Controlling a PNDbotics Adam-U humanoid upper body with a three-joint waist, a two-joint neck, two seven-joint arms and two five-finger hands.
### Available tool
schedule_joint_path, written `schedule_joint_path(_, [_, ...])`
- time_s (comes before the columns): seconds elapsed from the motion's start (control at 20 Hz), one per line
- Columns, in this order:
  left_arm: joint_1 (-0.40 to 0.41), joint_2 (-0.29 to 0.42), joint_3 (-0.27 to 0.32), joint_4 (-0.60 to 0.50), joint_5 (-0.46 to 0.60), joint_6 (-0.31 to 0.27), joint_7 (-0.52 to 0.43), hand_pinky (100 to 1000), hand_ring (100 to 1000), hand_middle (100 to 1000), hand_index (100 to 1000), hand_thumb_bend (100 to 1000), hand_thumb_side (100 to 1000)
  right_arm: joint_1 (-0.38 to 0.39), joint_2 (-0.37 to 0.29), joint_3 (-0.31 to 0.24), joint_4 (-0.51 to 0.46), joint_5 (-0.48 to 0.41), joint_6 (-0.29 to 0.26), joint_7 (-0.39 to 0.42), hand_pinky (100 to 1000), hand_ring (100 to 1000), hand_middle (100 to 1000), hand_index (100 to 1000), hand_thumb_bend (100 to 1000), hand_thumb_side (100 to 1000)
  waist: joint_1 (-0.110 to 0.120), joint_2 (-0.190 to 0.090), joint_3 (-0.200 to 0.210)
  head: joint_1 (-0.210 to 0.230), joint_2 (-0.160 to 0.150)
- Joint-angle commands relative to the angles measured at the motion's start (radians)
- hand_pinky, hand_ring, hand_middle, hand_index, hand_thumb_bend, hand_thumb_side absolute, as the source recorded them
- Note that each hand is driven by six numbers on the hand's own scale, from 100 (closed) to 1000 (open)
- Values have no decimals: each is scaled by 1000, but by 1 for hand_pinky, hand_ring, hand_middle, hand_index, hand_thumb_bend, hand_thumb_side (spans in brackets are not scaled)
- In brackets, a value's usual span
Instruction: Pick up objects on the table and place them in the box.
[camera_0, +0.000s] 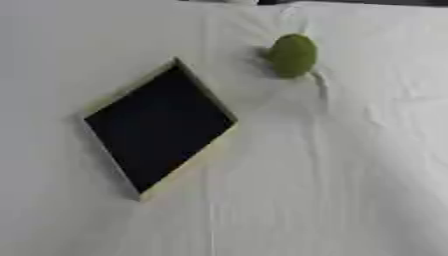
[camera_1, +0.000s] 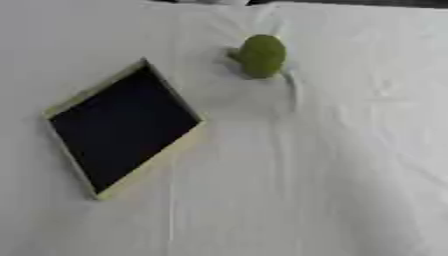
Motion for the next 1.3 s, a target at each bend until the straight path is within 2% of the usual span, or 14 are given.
schedule_joint_path(0.05, [-3, 36, 3, -19, 4, -1, -4, 611, 652, 563, 710, 100, 498, -6, -36, -8, -4, 8, -1, 3, 721, 936, 703, 878, 100, 526, 3, -26, -2, -2, -10])
schedule_joint_path(0.55, [-3, 38, 2, -19, 4, -1, -4, 611, 653, 564, 710, 100, 498, -20, -58, 10, -18, 19, -18, 14, 738, 936, 729, 887, 100, 514, 0, -28, -1, -4, -8])
schedule_joint_path(0.65, [-3, 38, 0, -19, 4, -1, -5, 611, 653, 564, 710, 100, 499, -28, -95, 35, -36, 43, -41, 37, 755, 942, 751, 892, 100, 451, 0, -27, 1, -6, -7])
schedule_joint_path(0.7, [-3, 38, -1, -19, 4, -1, -6, 610, 653, 564, 710, 100, 498, -33, -114, 48, -40, 56, -54, 50, 764, 944, 764, 893, 100, 391, -1, -28, 1, -7, -7])
schedule_joint_path(0.75, [-3, 37, -1, -19, 5, -1, -7, 610, 653, 564, 710, 100, 499, -40, -136, 59, -40, 70, -67, 64, 778, 948, 783, 896, 100, 285, -2, -28, 3, -8, -7])
schedule_joint_path(0.9, [-3, 37, -3, -19, 6, 0, -10, 610, 653, 564, 710, 100, 502, -60, -197, 96, -25, 112, -110, 107, 801, 952, 815, 895, 100, 106, -4, -29, 6, -12, -5])
schedule_joint_path(1.1, [-4, 36, -7, -19, 9, 2, -15, 610, 653, 564, 710, 100, 502, -89, -274, 150, 14, 169, -161, 164, 815, 949, 834, 894, 100, 100, -7, -30, 11, -16, -5])
schedule_joint_path(1.2, [-4, 36, -7, -19, 10, 2, -16, 610, 653, 564, 710, 100, 502, -100, -276, 155, 32, 201, -179, 195, 815, 949, 834, 894, 100, 100, -6, -30, 11, -16, -4])
schedule_joint_path(1.3, [-6, 38, -10, -19, 11, 3, -19, 610, 653, 564, 710, 100, 504, -101, -297, 177, 24, 232, -201, 227, 839, 944, 870, 890, 100, 100, -13, -31, 16, -20, -5])
